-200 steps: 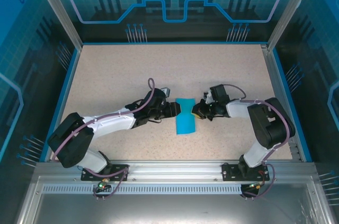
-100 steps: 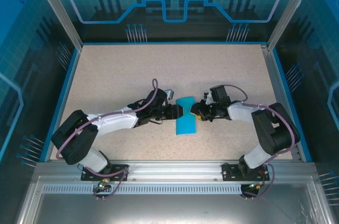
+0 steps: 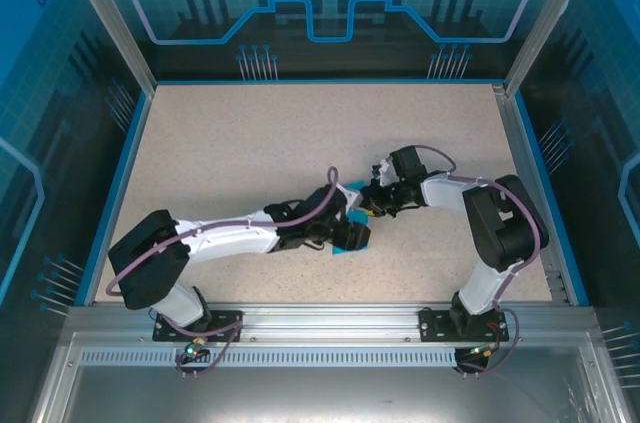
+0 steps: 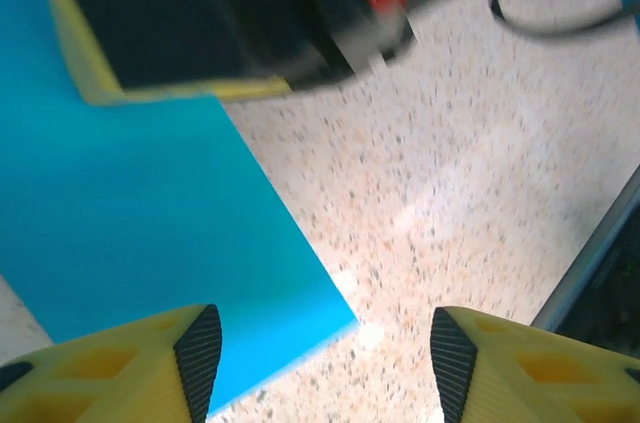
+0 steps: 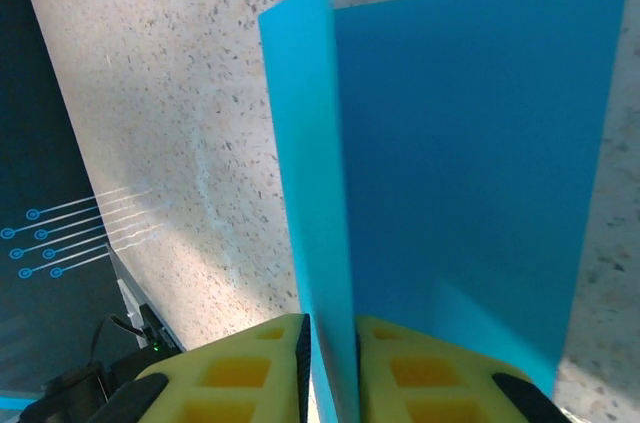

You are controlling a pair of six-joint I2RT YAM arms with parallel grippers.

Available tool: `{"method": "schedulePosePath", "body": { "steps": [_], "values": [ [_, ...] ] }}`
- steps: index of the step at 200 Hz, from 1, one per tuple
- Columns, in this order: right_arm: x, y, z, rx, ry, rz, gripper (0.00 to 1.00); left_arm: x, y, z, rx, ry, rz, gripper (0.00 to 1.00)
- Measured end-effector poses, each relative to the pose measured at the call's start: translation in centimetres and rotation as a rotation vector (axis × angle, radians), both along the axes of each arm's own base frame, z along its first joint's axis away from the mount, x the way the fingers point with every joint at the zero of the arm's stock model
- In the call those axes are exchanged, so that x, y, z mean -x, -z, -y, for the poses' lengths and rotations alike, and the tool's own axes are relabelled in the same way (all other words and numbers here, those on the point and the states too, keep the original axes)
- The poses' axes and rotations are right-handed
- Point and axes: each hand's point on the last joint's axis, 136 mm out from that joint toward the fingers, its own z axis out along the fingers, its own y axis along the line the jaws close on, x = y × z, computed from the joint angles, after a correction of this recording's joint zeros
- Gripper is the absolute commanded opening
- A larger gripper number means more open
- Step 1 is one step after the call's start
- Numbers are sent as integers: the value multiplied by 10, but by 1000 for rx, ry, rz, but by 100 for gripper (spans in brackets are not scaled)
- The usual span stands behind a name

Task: Fold a paper plane with a square sheet of paper (pick it up from the middle)
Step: Third fold the triangle at the center of the table.

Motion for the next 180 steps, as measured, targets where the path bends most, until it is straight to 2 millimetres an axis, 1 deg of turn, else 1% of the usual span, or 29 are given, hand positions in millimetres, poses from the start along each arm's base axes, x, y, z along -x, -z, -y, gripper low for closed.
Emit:
{"method": "schedulePosePath", "body": {
  "steps": [17,46,67,94,111,129,139,153,169,180],
  "values": [
    [2,1,2,2,-8,-8,18,15,10,5,-90,49,66,62],
    [5,1,2,-1,-23,-15,21,28,27,14,-228,109,155,64],
    [6,1,3,-8,-28,-22,22,27,38,15,-312,124,206,66],
    [7,0,3,-8,-28,-30,23,19,46,9,-398,123,257,67],
    [2,-5,2,-12,-30,-17,23,14,50,5,-442,122,280,68],
    [-3,-9,1,-16,-31,1,24,11,52,6,-474,128,301,67],
    [-4,-10,1,-17,-29,2,24,11,53,7,-484,132,309,66],
    [-4,-10,2,-15,-28,0,25,12,55,8,-494,141,314,62],
    [-4,-9,2,-14,-29,-3,25,13,55,7,-501,149,315,54],
    [-3,-8,3,-12,-30,-4,24,13,55,7,-504,153,318,47]
  ]
}}
